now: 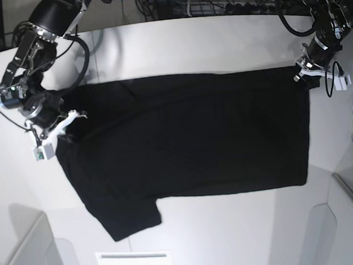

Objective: Fold the T-shirt properly
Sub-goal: 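Lift the shirt with both grippers and drag it toward the robot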

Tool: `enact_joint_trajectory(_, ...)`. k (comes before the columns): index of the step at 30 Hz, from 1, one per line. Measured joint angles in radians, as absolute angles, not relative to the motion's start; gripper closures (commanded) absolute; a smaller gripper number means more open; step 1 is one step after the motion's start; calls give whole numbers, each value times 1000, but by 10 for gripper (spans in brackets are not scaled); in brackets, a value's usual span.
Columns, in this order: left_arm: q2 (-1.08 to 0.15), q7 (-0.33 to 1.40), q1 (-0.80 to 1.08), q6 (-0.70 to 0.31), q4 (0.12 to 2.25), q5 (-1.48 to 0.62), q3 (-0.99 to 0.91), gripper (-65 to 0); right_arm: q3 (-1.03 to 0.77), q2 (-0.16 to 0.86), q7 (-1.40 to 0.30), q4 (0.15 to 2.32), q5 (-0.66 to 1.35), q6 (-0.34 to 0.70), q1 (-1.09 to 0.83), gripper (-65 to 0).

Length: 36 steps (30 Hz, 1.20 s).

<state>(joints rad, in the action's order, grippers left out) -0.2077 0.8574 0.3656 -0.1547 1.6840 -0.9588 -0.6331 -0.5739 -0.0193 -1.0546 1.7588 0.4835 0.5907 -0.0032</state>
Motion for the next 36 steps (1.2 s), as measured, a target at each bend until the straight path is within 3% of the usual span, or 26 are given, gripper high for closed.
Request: enact_joint_trajectory(36, -205, 991, 173, -118, 1541, -865, -619, 0, -571, 8, -959, 1564, 484, 584, 94, 0)
